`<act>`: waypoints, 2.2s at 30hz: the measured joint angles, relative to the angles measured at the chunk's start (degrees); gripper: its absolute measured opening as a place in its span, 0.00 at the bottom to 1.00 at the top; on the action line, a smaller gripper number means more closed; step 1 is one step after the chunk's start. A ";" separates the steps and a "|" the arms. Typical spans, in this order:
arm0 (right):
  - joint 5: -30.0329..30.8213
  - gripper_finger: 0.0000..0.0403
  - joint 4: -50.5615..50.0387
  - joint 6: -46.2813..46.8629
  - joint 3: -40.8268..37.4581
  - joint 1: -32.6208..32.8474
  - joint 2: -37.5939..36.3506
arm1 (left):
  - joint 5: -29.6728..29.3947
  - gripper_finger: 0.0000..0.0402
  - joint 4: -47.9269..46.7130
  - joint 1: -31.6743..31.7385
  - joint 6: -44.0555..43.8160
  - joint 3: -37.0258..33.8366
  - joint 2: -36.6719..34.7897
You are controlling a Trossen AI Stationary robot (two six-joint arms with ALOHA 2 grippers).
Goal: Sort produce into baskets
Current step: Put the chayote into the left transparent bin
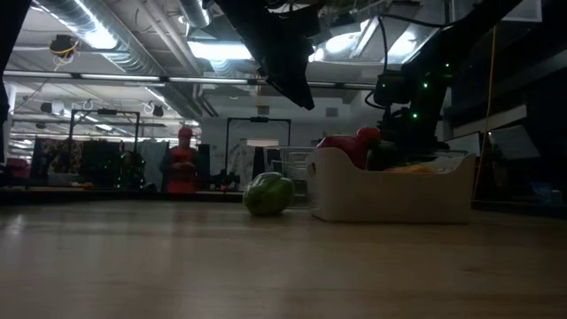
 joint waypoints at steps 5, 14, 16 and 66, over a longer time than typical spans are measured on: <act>-0.02 0.53 -2.56 -0.06 0.93 0.00 0.06 | 0.00 0.56 0.00 0.00 0.02 0.00 0.00; -1.17 0.54 -10.90 -4.17 10.00 0.78 -5.94 | 0.00 0.56 -0.02 0.00 0.03 0.00 0.00; -1.40 0.54 -10.78 -6.30 10.78 1.63 -9.36 | 0.00 0.56 -0.03 0.00 -0.14 0.00 0.00; -4.40 0.54 14.32 -1.30 -35.54 27.78 -73.87 | 0.06 0.56 -5.81 -0.11 -22.48 -0.01 0.02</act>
